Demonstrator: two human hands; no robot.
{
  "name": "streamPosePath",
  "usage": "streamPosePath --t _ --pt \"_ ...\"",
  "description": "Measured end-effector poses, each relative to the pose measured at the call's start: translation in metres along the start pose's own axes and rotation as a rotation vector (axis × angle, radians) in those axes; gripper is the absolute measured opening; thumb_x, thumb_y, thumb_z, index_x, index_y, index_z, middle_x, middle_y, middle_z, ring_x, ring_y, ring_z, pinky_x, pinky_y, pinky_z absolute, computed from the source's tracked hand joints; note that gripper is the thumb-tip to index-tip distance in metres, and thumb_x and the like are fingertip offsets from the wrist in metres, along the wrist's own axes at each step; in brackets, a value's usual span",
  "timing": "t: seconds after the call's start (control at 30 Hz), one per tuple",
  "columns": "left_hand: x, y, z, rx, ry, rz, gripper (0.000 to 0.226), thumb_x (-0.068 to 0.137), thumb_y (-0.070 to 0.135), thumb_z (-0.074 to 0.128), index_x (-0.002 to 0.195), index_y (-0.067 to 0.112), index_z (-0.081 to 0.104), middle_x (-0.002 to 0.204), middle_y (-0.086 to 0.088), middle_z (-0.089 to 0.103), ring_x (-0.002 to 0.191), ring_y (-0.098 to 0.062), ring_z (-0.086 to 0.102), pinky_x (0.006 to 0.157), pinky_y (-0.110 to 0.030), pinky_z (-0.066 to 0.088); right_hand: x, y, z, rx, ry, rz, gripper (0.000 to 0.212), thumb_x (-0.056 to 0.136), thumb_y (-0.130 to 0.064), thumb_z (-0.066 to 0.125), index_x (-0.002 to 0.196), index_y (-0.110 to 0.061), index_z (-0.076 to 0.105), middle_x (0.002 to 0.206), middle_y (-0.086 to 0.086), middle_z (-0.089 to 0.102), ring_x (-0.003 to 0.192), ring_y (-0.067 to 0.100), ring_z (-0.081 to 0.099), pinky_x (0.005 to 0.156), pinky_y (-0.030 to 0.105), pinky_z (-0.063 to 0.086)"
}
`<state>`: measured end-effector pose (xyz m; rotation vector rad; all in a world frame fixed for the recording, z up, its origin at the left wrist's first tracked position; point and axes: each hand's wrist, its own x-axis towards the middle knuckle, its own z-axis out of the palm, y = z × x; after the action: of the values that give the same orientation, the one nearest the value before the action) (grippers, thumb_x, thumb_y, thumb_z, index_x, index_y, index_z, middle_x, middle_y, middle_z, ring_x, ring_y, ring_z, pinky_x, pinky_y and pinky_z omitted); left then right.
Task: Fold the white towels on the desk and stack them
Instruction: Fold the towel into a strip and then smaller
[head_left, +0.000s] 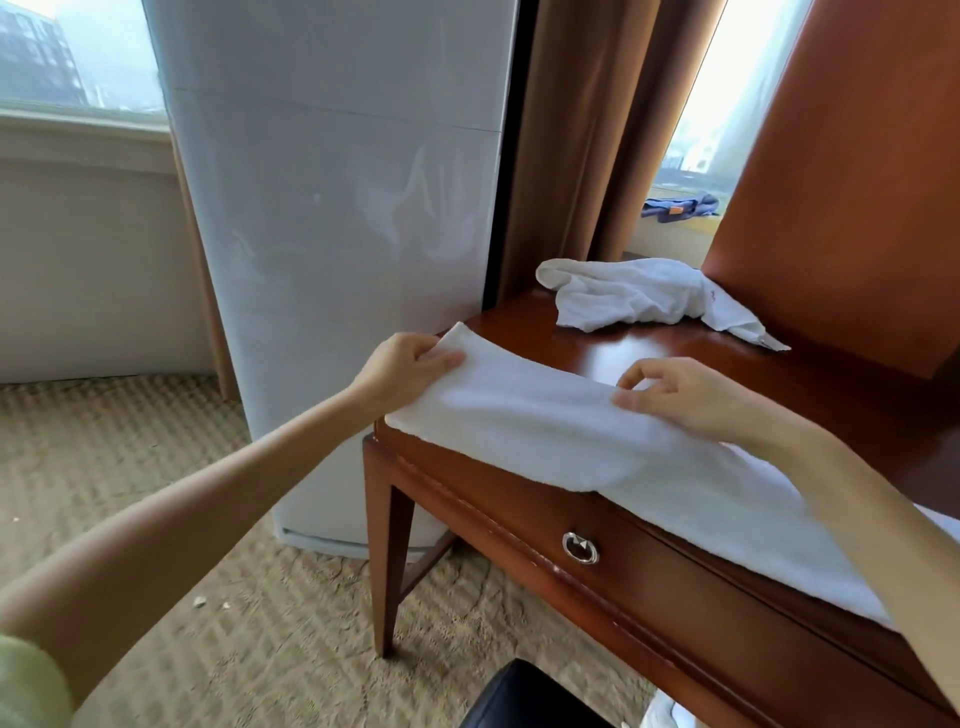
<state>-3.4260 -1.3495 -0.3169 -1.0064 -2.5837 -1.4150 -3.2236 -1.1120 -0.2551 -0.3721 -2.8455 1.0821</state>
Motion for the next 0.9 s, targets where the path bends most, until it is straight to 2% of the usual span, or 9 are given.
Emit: streamPosePath --t 0.1,0.23,0.33,0.4,0.53,0.63,0.77,0.83,0.9 --pt "0.041 0.000 0.004 0.174 -0.063 -0.121 0.043 0.091 0.041 0.061 0.056 0.019 0.051 0.054 0.008 0.049 0.050 -0.009 0.045 0.047 -0.022 0.031 0.034 0.006 -0.010 -0.079 0.013 0.089 0.027 0.089 -0.044 0.064 0.084 -0.018 0.068 0.082 -0.008 0.064 0.073 0.010 0.058 0.066 0.022 0.040" --pt "0.065 -0.001 0.012 0.301 -0.068 -0.188 0.041 0.092 0.039 0.059 0.060 0.016 0.048 0.060 0.002 0.048 0.052 -0.013 0.045 0.047 -0.026 0.031 0.059 0.024 -0.010 -0.186 -0.152 0.302 0.049 0.087 -0.058 0.060 0.062 -0.016 0.051 0.056 -0.007 0.050 0.050 0.011 0.045 0.057 0.023 0.036" --pt "0.068 -0.004 0.018 0.383 -0.087 -0.206 0.031 0.092 0.036 0.058 0.068 0.017 0.055 0.068 0.001 0.056 0.058 -0.014 0.050 0.049 -0.025 0.036 0.061 0.047 -0.010 -0.124 -0.150 0.303 0.047 0.085 -0.054 0.064 0.072 -0.009 0.067 0.065 -0.004 0.053 0.055 0.008 0.047 0.057 0.018 0.036" --pt "0.069 -0.007 0.019 0.433 -0.115 -0.174 0.023 0.092 0.037 0.057 0.084 0.016 0.062 0.080 -0.001 0.061 0.066 -0.017 0.054 0.051 -0.026 0.037 0.060 0.058 -0.009 -0.074 -0.091 0.253 0.037 0.083 -0.052 0.068 0.075 -0.017 0.073 0.069 -0.001 0.050 0.061 0.011 0.044 0.060 0.022 0.033" --pt "0.068 -0.012 0.009 0.462 -0.197 -0.136 0.035 0.093 0.037 0.058 0.119 0.014 0.061 0.101 -0.001 0.059 0.087 -0.019 0.052 0.070 -0.028 0.040 0.060 0.063 -0.003 -0.023 -0.030 0.177 0.030 0.082 -0.048 0.071 0.066 -0.022 0.071 0.068 0.001 0.048 0.070 0.019 0.040 0.066 0.034 0.029" --pt "0.067 -0.014 0.004 0.452 -0.209 -0.140 0.032 0.094 0.036 0.058 0.117 0.013 0.062 0.105 -0.002 0.060 0.088 -0.018 0.052 0.071 -0.026 0.040 0.060 0.063 -0.001 -0.017 -0.015 0.168 0.031 0.083 -0.045 0.071 0.075 -0.015 0.072 0.072 0.004 0.052 0.072 0.019 0.043 0.068 0.033 0.032" --pt "0.068 -0.005 0.006 0.305 -0.013 -0.099 0.023 0.096 0.032 0.055 0.103 0.012 0.062 0.092 -0.003 0.061 0.069 -0.014 0.053 0.052 -0.023 0.039 0.061 0.062 -0.005 0.005 0.067 0.132 0.031 0.084 -0.044 0.071 0.074 -0.014 0.072 0.069 0.003 0.050 0.067 0.019 0.040 0.062 0.033 0.031" --pt "0.068 -0.002 0.008 0.319 0.008 -0.091 0.024 0.096 0.034 0.055 0.108 0.013 0.061 0.095 -0.003 0.062 0.071 -0.015 0.055 0.055 -0.025 0.042 0.062 0.065 -0.005 0.028 0.136 0.120 0.031 0.083 -0.042 0.072 0.073 -0.012 0.071 0.066 0.003 0.047 0.064 0.019 0.038 0.055 0.029 0.028" --pt "0.066 -0.001 0.013 0.457 -0.080 -0.100 0.029 0.096 0.034 0.054 0.115 0.013 0.061 0.103 -0.006 0.065 0.080 -0.020 0.057 0.065 -0.029 0.046 0.063 0.069 -0.001 -0.023 0.142 0.127 0.029 0.080 -0.042 0.075 0.075 -0.014 0.071 0.063 -0.001 0.049 0.060 0.015 0.041 0.053 0.024 0.029"
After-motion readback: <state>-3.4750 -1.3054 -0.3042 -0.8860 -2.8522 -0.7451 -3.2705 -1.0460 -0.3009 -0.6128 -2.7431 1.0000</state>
